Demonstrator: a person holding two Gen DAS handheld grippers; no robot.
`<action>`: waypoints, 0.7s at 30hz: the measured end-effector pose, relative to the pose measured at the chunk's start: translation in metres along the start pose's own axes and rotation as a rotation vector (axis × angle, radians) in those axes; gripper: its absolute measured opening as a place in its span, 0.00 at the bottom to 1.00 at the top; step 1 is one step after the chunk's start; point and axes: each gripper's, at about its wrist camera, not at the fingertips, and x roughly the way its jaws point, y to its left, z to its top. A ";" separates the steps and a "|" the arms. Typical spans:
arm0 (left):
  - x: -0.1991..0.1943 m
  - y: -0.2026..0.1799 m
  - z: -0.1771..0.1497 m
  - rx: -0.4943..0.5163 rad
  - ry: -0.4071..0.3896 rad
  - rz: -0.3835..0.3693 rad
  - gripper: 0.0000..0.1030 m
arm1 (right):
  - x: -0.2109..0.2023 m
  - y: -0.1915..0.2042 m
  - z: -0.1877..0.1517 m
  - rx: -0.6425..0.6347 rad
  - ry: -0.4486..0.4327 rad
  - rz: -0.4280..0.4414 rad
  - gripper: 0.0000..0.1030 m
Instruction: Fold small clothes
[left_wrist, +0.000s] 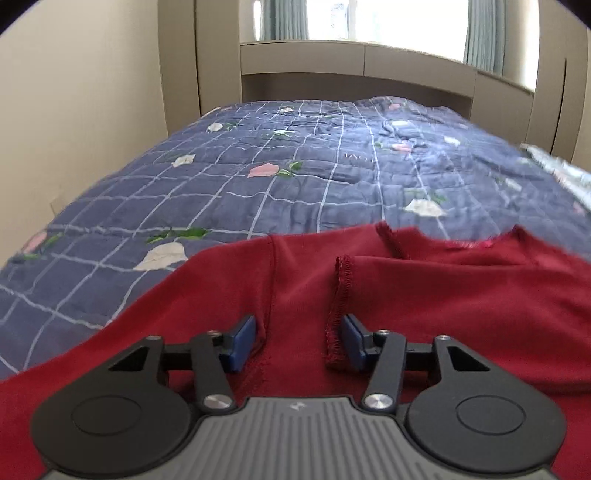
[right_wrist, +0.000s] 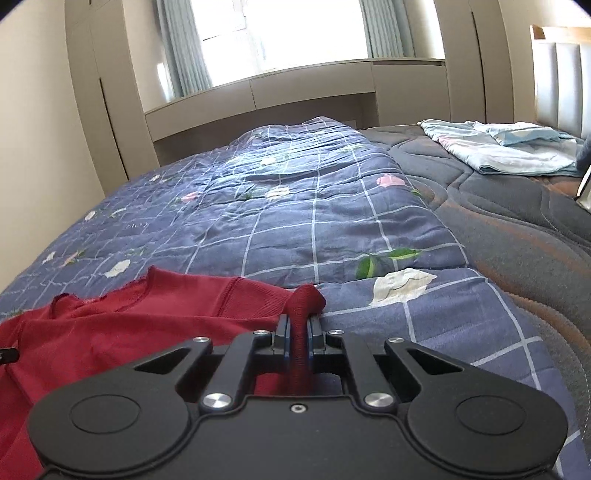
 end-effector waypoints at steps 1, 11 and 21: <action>0.001 -0.002 0.000 0.011 -0.004 0.009 0.58 | -0.004 -0.001 0.000 -0.001 0.004 -0.006 0.32; 0.003 0.004 -0.018 -0.032 -0.093 0.000 0.68 | -0.100 0.014 -0.056 -0.313 -0.014 -0.090 0.54; 0.002 0.004 -0.020 -0.032 -0.100 0.001 0.68 | -0.101 0.052 -0.084 -0.422 -0.031 -0.105 0.53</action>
